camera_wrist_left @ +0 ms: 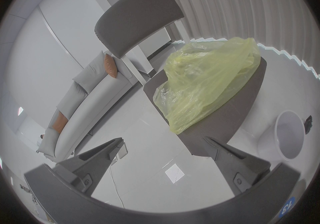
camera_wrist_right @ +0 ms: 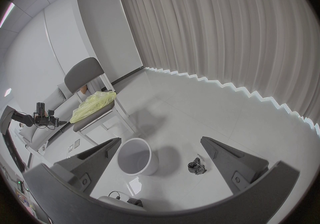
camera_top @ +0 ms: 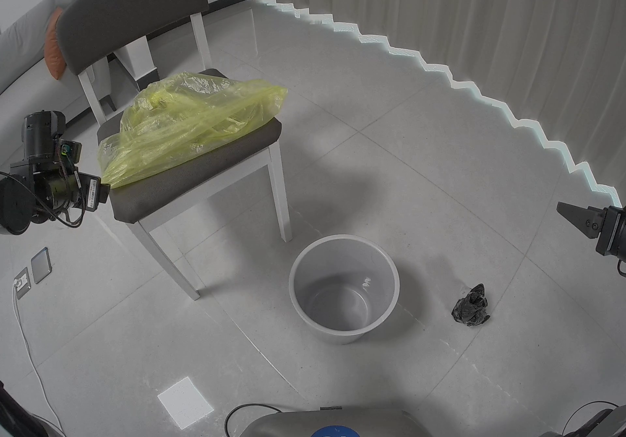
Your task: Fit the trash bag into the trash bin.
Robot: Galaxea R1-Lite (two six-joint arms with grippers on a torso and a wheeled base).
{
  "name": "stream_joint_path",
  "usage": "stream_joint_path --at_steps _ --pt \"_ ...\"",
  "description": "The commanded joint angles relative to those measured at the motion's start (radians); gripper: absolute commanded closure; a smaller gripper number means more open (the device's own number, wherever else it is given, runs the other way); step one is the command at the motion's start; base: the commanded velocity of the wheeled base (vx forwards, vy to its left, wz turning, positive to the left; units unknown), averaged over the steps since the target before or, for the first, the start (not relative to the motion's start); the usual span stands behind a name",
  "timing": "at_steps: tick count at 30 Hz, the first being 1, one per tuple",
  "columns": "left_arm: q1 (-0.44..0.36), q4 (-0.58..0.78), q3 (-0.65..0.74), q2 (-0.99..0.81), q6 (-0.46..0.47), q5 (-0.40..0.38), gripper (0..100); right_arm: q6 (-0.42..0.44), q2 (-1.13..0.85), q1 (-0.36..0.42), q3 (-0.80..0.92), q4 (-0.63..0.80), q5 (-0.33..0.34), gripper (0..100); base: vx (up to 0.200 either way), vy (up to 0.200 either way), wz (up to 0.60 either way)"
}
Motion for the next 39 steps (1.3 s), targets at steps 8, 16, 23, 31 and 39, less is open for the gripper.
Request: stream_joint_path --at_steps 8,16,23,31,39 --pt "-0.007 -0.133 -0.066 0.151 0.023 -0.006 0 -0.001 -0.003 -0.001 0.001 0.0 0.0 0 0.0 0.0 0.0" --pt "-0.042 -0.146 -0.122 0.192 0.029 -0.004 0 -0.001 0.008 -0.018 0.001 -0.001 0.002 0 0.0 0.0 0.0" --pt "-0.036 -0.146 -0.148 0.218 0.03 -0.004 0 -0.001 0.007 -0.024 0.009 -0.026 0.002 0 0.0 0.0 0.0" --pt "-0.017 -0.144 -0.212 0.26 0.03 -0.004 0 -0.001 0.007 -0.032 0.013 -0.03 0.002 0 0.0 0.0 0.0" --pt "0.019 -0.146 -0.237 0.284 0.027 -0.007 0 -0.001 0.008 -0.032 0.015 -0.034 0.016 0 0.0 0.0 0.0"
